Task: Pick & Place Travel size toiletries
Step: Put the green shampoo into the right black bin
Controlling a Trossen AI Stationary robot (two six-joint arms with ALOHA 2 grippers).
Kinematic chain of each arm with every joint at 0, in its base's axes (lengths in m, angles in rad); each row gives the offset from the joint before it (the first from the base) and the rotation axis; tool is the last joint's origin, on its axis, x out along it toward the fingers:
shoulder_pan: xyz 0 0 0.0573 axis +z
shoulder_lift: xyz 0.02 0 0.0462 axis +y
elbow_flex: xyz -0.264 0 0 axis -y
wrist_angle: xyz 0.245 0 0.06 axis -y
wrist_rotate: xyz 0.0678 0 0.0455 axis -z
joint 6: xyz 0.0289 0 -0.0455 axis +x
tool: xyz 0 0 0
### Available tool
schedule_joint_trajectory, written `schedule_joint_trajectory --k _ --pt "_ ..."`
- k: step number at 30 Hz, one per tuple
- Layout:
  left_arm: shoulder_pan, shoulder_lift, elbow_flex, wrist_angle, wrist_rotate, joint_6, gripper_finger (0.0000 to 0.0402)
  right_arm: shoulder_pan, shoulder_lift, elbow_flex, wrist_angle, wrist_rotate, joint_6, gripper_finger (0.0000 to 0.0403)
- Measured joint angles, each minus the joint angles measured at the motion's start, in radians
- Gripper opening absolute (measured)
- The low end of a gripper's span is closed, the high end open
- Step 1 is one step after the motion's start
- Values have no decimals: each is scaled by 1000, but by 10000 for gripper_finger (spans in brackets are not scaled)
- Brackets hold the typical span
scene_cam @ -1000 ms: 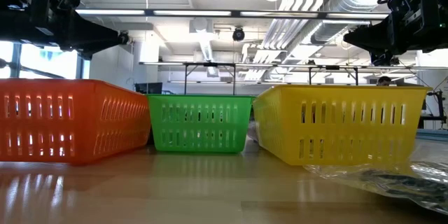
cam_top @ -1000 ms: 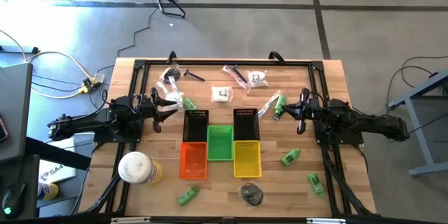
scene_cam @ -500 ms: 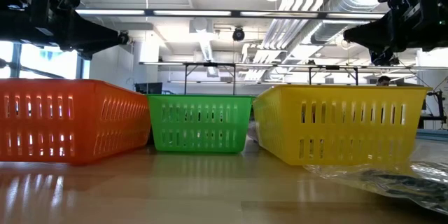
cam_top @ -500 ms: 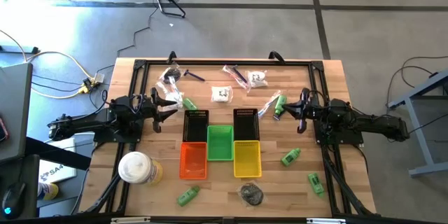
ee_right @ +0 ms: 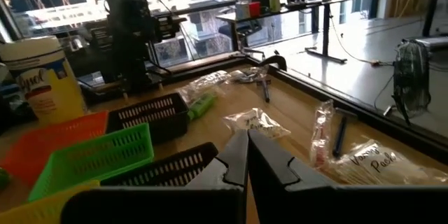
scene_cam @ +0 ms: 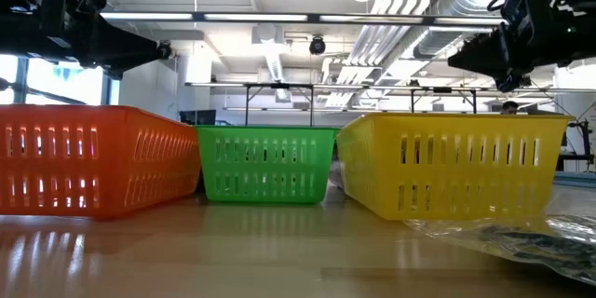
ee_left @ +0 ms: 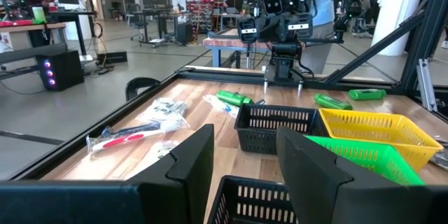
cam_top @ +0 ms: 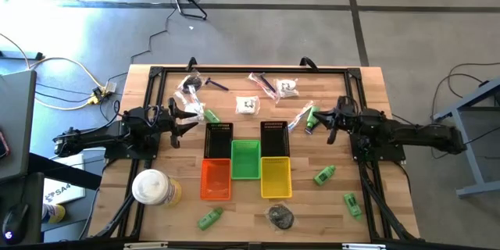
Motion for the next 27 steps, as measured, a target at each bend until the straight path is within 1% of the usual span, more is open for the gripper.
schedule_joint_trajectory --k 7,11,15,19,24,27 --pt "0 0 0 0 0 0 152 0 161 73 -1 80 75 3" --pt "0 0 0 0 0 0 152 0 252 121 -2 93 81 3" --pt "0 0 0 0 0 0 152 0 331 177 -23 135 119 3" --pt "0 0 0 0 0 0 152 0 403 245 -106 166 170 3" --pt "0 0 0 0 0 0 152 0 498 345 -253 209 281 2" --pt "0 0 0 0 0 0 152 0 553 402 -345 212 338 2"
